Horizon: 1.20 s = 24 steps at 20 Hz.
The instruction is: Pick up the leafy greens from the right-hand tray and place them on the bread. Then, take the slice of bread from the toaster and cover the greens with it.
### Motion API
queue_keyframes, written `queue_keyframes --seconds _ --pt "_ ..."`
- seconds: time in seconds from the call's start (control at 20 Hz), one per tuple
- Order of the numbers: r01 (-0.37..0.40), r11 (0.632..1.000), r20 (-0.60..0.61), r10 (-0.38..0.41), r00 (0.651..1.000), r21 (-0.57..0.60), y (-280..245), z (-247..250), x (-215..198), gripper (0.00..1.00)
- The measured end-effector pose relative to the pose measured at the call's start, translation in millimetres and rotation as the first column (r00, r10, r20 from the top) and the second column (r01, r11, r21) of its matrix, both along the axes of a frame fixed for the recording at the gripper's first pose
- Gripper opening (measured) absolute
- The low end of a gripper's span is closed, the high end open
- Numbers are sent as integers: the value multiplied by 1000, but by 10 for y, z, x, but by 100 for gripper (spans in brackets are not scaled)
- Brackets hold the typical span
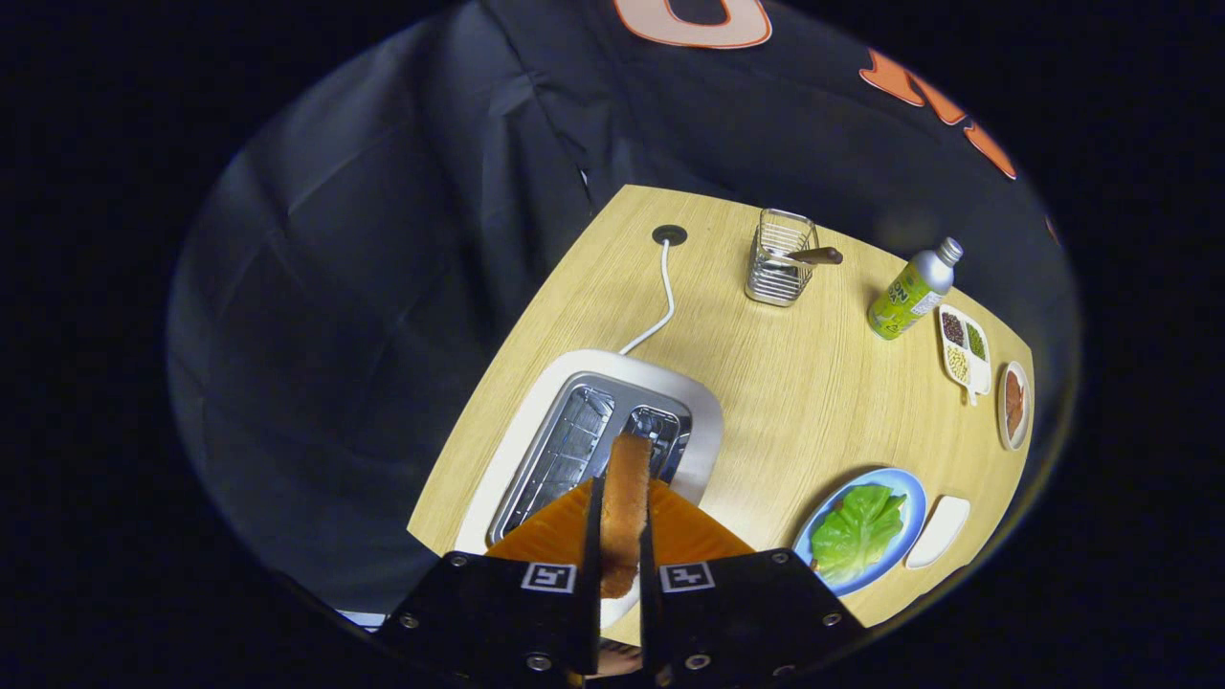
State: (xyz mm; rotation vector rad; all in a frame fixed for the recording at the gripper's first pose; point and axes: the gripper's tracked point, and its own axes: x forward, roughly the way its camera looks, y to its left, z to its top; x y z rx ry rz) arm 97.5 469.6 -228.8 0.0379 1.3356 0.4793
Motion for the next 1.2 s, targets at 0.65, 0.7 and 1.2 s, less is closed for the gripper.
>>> queue_keyframes --seconds 0.65,0.7,1.2 --pt "130 958 1 -135 991 257 -261 442 50 15" --pt "143 949 -7 -147 989 280 -291 477 54 15" --pt "213 884 0 -234 972 417 -944 705 19 15"
